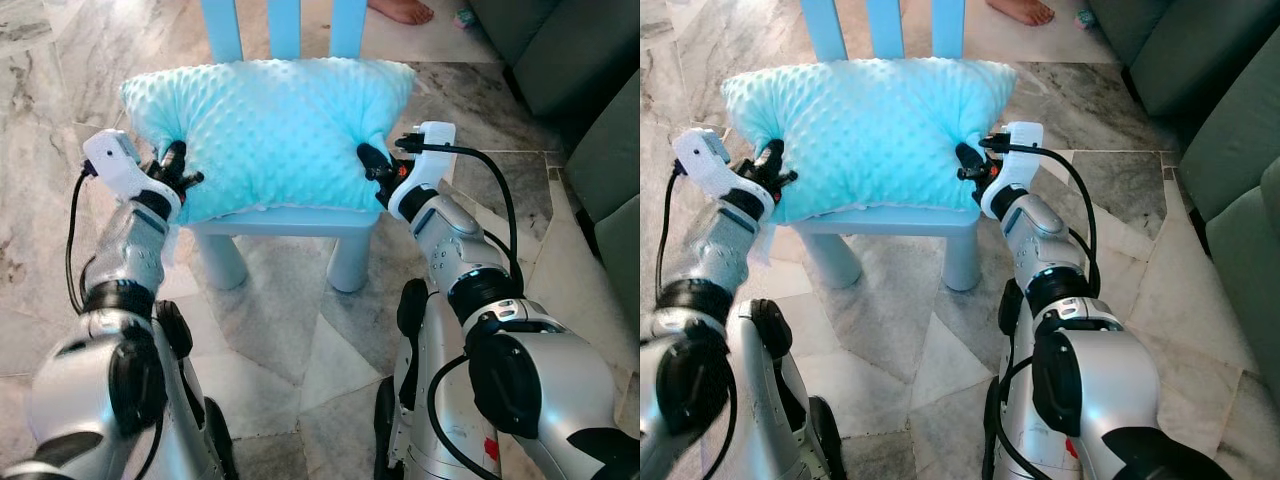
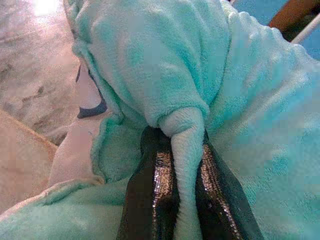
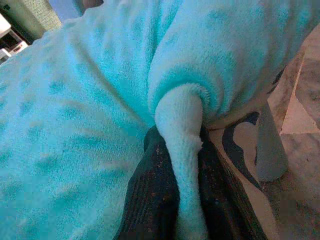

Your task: Move the pillow to the sofa

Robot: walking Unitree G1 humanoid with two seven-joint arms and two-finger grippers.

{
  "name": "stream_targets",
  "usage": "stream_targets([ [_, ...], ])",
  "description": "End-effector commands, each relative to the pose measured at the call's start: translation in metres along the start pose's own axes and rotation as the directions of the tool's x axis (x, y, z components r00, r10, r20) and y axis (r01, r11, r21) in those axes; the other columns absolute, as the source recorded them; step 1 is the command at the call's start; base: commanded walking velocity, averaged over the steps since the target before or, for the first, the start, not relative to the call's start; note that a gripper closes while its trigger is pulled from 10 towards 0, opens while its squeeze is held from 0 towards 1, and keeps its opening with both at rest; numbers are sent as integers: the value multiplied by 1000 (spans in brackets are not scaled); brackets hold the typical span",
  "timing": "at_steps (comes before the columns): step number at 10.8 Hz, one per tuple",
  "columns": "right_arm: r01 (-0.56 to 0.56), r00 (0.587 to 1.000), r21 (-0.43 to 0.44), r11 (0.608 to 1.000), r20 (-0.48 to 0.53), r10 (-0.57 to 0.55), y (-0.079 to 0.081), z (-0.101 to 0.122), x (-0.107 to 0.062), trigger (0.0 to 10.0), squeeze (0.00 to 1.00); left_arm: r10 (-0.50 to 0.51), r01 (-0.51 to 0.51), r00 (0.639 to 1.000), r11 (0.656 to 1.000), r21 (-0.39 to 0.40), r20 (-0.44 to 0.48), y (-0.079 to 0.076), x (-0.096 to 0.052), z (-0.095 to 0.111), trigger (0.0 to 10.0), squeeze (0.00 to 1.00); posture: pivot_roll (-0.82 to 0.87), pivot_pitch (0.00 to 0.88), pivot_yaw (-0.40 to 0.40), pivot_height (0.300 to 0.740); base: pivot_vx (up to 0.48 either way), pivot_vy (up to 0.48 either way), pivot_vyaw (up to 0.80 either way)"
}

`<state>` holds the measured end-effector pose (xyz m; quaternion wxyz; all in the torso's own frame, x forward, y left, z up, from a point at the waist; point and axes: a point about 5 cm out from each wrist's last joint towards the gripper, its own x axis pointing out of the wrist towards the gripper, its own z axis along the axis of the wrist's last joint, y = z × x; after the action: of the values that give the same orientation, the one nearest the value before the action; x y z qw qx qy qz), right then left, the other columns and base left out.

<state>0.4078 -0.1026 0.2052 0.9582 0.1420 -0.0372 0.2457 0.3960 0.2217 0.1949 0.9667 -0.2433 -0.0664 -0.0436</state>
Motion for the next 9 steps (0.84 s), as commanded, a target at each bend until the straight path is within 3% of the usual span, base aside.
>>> stream_targets([
  [1, -24, 1000, -11, 1000, 0, 24, 3, -2, 0, 0, 0, -7, 8, 999, 1000, 15, -47, 1, -5, -13, 0, 0, -122, 323, -52, 361, 0, 0, 0],
  [4, -8, 995, -113, 994, 102, 19, -6, 23, -4, 0, 0, -40, 31, 997, 992, 120, 71, 0, -13, 2, 0, 0, -130, 227, -41, 361, 0, 0, 0],
  [6, -1, 989, -152, 988, 148, 24, -6, 29, -8, 0, 0, -63, 39, 989, 985, 170, 133, -4, -19, 9, 0, 0, -131, 181, -33, 361, 0, 0, 0],
  [7, -16, 983, -224, 974, 174, 56, -2, 27, -17, 0, 0, -85, 42, 981, 970, 238, 174, -7, -30, 10, 0, 0, -133, 135, -22, 361, 0, 0, 0],
  [9, 6, 978, -258, 966, 204, 49, 1, 22, -32, 0, 0, -88, 37, 971, 974, 222, 223, -12, -47, 4, 0, 0, -131, 84, -15, 361, 0, 0, 0],
])
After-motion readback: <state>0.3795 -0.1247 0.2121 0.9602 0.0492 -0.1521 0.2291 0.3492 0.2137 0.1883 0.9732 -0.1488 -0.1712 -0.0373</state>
